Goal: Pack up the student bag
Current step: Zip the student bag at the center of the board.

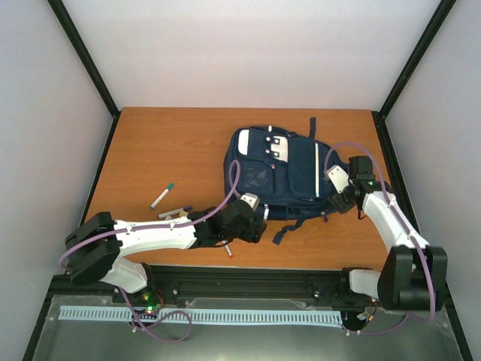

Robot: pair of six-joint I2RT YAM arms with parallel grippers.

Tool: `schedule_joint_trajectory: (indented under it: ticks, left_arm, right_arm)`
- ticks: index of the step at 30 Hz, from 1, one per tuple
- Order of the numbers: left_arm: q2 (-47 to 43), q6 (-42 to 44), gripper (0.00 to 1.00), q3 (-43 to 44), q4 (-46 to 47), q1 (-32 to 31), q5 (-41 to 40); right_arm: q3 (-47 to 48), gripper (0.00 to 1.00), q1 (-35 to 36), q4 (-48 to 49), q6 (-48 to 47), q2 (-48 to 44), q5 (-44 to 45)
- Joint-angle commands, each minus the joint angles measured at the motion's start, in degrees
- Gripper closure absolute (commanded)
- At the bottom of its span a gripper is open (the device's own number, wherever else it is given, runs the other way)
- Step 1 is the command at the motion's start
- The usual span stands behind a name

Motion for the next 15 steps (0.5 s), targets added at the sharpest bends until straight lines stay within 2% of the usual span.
schedule_joint_trajectory:
  ticks: [1,4,8,15]
  left_arm:
    - [-1.15,4.84,0.24,0.62,2.00,0.11,-0.45]
    - [-1.33,5.83,0.24,1.10,2.09,0.11,-1.37]
    - [-1.28,6.08,0.25,1.55,2.41,0.11,-1.34]
    - [-0.75,5.75,0.25,1.85,2.52,0.11,-0.77]
  right_arm:
    - [-3.32,0.33,-0.63,-3.33,-0.69,-7.60,-0.44]
    - [-4.97,0.34,-0.63,-6.66,-1.47,-11.85,-1.87]
    - [-6.95,0.41,-0.63,-10.84,-3.39,-14.98,-7.46]
    - [-10.10,0.48,-0.44,-11.16,-5.61,-11.20,-14.66]
